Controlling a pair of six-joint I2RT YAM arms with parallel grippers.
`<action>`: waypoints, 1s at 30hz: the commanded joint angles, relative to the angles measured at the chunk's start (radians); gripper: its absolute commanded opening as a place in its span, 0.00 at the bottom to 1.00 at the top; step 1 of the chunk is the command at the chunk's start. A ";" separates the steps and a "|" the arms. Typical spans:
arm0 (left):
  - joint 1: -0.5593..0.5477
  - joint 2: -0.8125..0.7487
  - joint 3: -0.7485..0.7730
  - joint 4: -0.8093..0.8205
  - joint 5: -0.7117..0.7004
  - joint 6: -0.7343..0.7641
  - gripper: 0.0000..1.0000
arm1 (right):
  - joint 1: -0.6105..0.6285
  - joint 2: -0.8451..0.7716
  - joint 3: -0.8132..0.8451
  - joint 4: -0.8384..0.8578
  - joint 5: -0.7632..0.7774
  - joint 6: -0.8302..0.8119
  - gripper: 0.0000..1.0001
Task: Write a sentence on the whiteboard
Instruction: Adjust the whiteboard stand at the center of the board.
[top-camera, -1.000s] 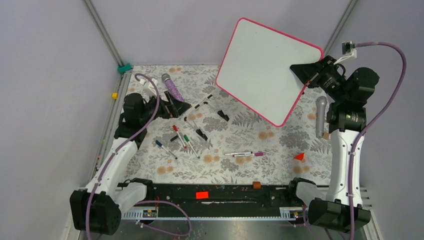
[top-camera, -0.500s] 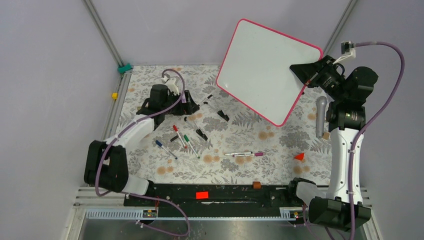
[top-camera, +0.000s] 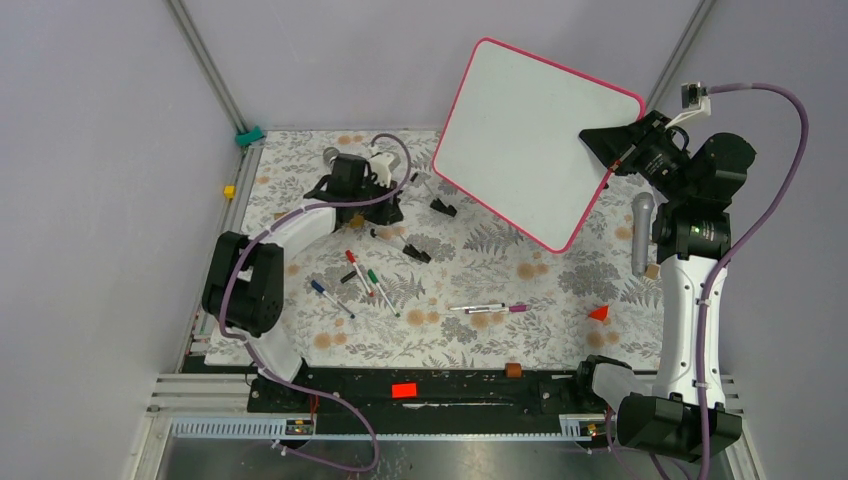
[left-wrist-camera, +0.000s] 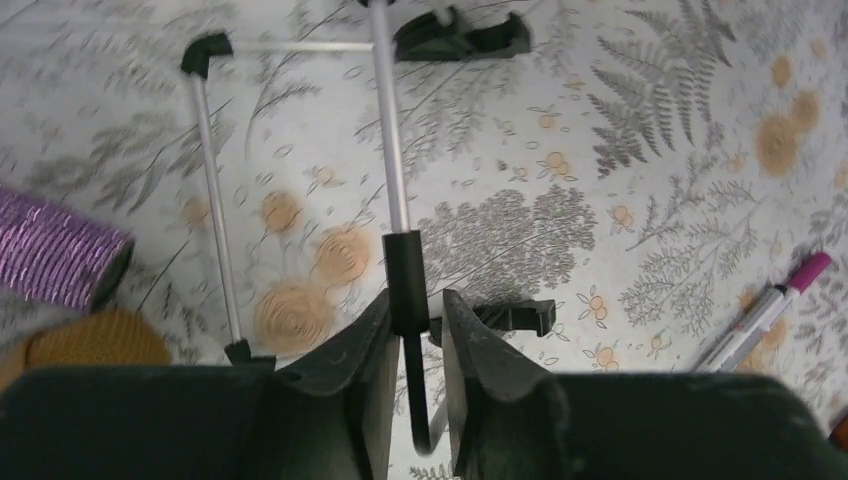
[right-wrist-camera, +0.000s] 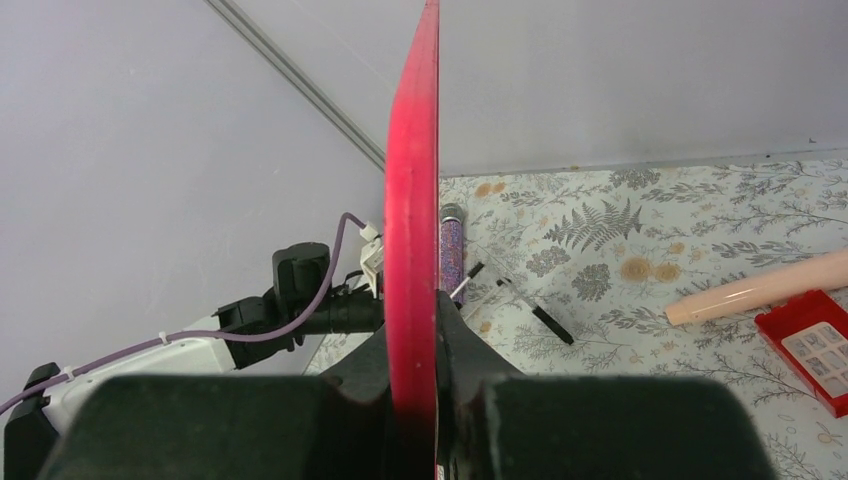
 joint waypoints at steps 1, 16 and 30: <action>-0.058 0.076 0.150 -0.138 0.162 0.309 0.24 | 0.006 -0.016 0.032 0.147 -0.018 0.030 0.00; -0.096 0.465 0.758 -0.999 0.502 1.038 0.21 | 0.006 -0.082 0.119 -0.169 0.313 -0.192 0.00; -0.175 0.579 1.028 -1.106 0.355 1.150 0.27 | 0.006 -0.088 0.191 -0.251 0.380 -0.252 0.00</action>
